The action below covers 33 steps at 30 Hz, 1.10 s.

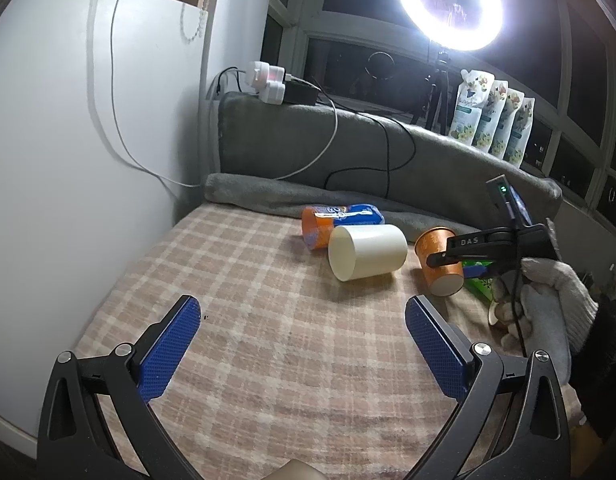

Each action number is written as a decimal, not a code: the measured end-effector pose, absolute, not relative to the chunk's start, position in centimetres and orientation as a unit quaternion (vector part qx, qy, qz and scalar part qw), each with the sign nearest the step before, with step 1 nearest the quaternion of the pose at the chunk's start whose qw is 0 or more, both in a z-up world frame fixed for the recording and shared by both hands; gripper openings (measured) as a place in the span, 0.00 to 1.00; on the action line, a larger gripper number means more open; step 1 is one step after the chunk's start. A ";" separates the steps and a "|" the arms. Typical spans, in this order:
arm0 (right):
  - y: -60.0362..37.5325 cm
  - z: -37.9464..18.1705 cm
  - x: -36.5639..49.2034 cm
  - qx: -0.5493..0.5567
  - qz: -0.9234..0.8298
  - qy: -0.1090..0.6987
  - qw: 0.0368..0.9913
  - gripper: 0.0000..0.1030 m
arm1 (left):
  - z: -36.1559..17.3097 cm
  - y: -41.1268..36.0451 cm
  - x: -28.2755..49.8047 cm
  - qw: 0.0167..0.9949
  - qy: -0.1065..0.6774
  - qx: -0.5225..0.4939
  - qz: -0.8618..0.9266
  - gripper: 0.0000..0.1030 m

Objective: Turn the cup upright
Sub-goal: 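Lift the orange cup with the right gripper toward the left gripper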

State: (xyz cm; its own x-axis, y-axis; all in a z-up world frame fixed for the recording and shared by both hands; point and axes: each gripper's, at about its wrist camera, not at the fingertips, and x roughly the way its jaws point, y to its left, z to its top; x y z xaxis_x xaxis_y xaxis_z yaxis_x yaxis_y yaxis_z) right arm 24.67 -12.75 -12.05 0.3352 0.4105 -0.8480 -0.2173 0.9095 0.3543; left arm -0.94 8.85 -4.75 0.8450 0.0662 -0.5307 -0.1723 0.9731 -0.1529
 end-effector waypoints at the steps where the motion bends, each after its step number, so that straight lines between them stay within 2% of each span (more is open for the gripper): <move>1: -12.9 -12.0 24.2 0.092 0.196 0.543 0.812 0.62 | -4.8 8.8 -0.9 0.955 0.273 -0.099 0.060 0.99; 18: -14.4 -12.0 14.9 0.124 0.263 0.554 0.780 0.62 | -6.4 7.7 0.3 0.940 0.316 -0.124 0.016 0.99; 33: -14.2 -14.0 12.0 0.139 0.258 0.570 0.768 0.64 | -7.5 6.4 2.6 0.915 0.364 -0.169 -0.050 0.96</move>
